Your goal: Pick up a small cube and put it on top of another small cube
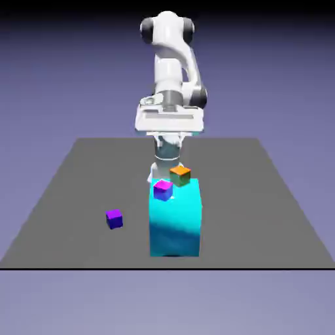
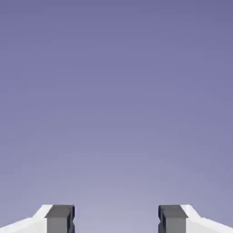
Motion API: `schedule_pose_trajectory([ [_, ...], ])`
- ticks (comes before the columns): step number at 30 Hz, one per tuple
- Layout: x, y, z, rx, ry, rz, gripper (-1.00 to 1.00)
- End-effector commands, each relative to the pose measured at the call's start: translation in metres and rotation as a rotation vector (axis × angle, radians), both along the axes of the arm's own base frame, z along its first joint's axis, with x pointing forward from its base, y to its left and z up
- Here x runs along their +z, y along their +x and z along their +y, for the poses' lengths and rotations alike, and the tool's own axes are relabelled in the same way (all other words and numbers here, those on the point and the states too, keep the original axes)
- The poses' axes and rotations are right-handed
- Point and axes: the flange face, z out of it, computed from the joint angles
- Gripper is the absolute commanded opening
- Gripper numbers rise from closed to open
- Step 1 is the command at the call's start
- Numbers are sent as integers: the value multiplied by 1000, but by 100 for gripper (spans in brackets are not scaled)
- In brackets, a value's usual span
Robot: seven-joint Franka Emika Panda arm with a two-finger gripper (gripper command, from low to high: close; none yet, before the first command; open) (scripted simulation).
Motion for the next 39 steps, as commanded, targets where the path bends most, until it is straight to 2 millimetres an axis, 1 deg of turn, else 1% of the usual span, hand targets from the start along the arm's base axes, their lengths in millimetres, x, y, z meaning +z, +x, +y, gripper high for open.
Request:
schedule_pose_trajectory([
  [1,6,-2,-12,-1,-7,-11,0],
  [6,28,-18,-72,-7,-35,-60,0],
  [11,40,-41,-131,-10,-55,-102,0],
  [16,40,-70,-188,-8,-66,-138,0],
  [20,31,-94,-229,-3,-68,-163,0],
  [24,14,-118,-267,7,-65,-187,0],
  [29,-19,-147,-306,28,-54,-215,0],
  [34,-63,-173,-336,57,-34,-243,0],
  [39,-115,-192,-354,97,-9,-275,0],
])
